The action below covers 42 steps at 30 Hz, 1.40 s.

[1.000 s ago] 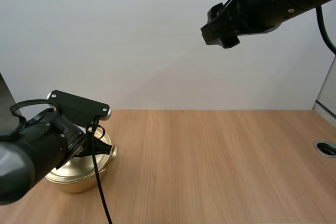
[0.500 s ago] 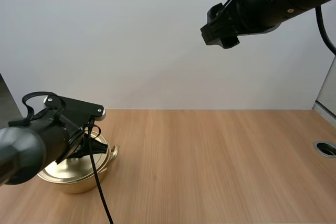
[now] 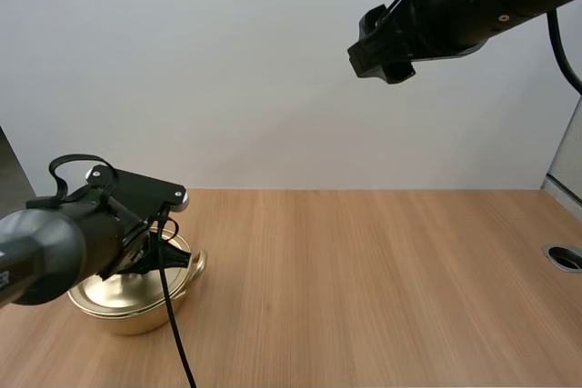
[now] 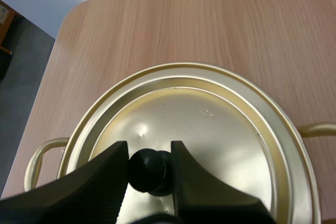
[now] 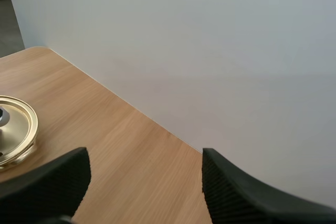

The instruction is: Open the pot, put the car inside, and close it

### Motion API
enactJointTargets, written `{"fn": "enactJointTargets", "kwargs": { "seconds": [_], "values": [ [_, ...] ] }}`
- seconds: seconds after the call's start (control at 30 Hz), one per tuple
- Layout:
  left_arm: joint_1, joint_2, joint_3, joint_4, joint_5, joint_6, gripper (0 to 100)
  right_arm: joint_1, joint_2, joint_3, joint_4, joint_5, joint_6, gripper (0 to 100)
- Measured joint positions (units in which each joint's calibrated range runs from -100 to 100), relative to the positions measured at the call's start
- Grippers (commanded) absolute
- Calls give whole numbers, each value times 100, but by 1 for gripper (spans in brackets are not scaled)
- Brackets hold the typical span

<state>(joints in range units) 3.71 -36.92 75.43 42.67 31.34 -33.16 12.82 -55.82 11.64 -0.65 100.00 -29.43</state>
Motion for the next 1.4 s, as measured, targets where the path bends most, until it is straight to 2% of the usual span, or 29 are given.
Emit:
{"fn": "enactJointTargets", "kwargs": {
  "seconds": [0.1,0.23,0.3,0.47,0.53,0.7,0.9,1.07,1.23,1.4],
  "values": [
    [0,0,0,0,-11,0,0,0,0,0,0,0,0,100],
    [0,0,0,0,-25,78,13,0,0,0,0,0,0,100],
    [0,0,0,0,0,139,27,0,0,0,0,0,-9,100],
    [0,0,0,0,183,328,85,0,0,0,116,0,-79,100],
    [0,0,0,0,183,433,97,0,0,0,169,0,-93,100],
    [0,0,0,0,101,707,99,0,0,0,192,0,-115,100],
    [0,0,0,539,-408,822,99,0,0,0,205,0,-115,100],
    [0,0,0,605,-448,744,100,0,0,0,205,0,-115,100],
    [0,-11,-244,613,-173,485,100,0,0,0,205,0,-115,100],
    [0,-193,-697,613,216,837,100,0,0,0,205,0,-115,100]
  ]
}}
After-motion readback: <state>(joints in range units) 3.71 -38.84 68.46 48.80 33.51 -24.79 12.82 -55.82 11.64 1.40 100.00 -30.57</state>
